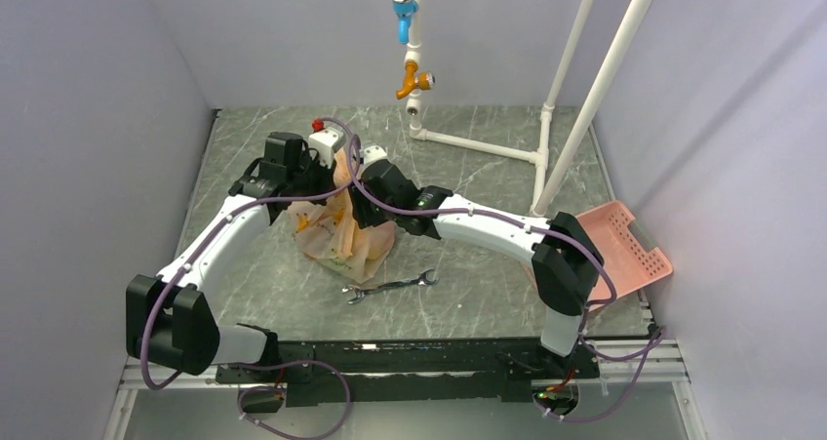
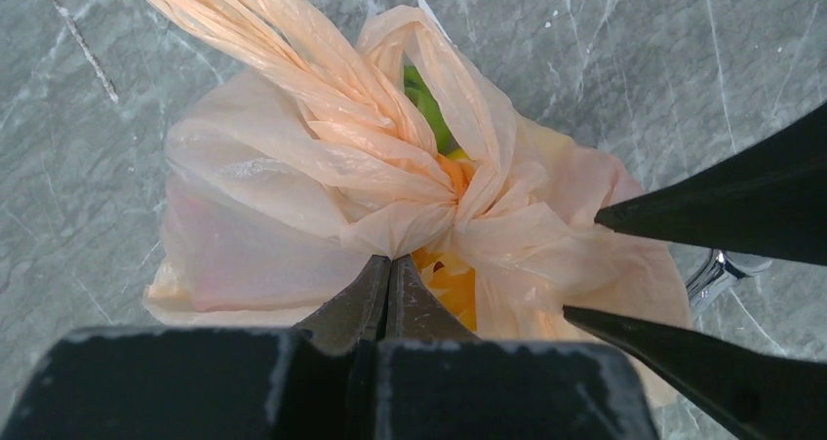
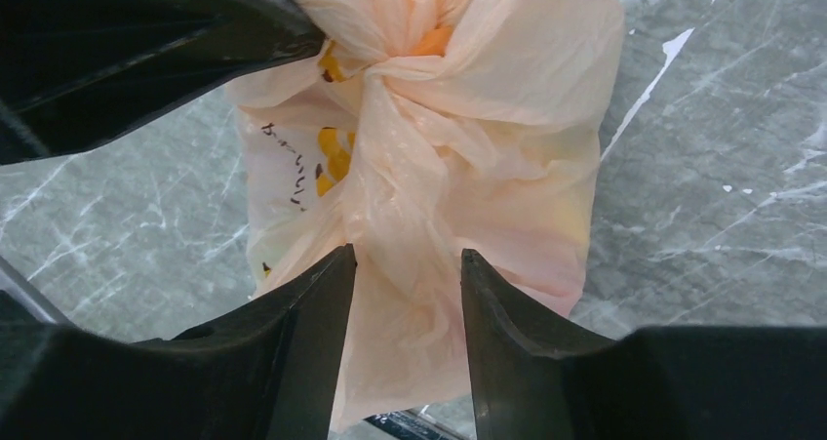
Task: Take the fake fruits out of the plastic bag
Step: Untie the plastic bag at the center of the board.
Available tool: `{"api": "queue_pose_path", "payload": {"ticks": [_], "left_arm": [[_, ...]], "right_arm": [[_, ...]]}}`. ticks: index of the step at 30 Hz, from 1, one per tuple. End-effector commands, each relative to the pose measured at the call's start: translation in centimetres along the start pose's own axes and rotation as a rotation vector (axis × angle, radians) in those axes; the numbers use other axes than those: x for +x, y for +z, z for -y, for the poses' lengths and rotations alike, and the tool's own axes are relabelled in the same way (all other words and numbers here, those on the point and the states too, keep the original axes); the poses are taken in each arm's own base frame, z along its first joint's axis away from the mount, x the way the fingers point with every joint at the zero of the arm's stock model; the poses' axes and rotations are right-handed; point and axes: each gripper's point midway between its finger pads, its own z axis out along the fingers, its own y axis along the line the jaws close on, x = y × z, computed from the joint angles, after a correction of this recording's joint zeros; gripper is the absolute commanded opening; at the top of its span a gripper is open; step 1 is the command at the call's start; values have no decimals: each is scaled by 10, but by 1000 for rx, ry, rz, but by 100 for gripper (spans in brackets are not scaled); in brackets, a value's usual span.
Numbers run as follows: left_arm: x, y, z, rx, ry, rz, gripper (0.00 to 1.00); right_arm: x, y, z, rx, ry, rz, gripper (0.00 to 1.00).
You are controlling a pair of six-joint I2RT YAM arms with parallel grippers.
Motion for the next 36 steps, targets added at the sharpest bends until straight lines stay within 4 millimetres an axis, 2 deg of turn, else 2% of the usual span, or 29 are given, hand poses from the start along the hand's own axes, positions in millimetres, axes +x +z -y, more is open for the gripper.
{"api": "queue_pose_path", "payload": {"ticks": [1, 5, 6, 8, 13, 21, 26, 33, 36], "left_arm": [[-22, -13, -3, -42, 13, 96, 0], [-22, -16, -3, -45, 16, 111, 0], [-22, -15, -4, -51, 15, 109, 0], [-22, -15, -5, -58, 12, 103, 0], [-20, -16, -12, -99, 1, 106, 0], [-18, -25, -39, -270, -35, 112, 0], [-9, -28, -61, -401, -69, 60, 0], [-7, -30, -67, -437, -82, 53, 0], [-9, -33, -68, -444, -82, 65, 0]], "right_arm": [[-20, 0, 3, 31, -24, 54, 47], [-17, 6, 5, 48, -17, 40, 48], [-17, 6, 5, 45, -22, 40, 43], [-18, 7, 6, 50, -29, 48, 22], [-21, 1, 15, 95, -22, 67, 0], [-23, -14, 44, 220, -28, 128, 0], [-31, -29, 65, 303, 4, 207, 0], [-18, -46, 99, 403, 73, 221, 0], [-9, -52, 105, 365, 109, 224, 0]]}}
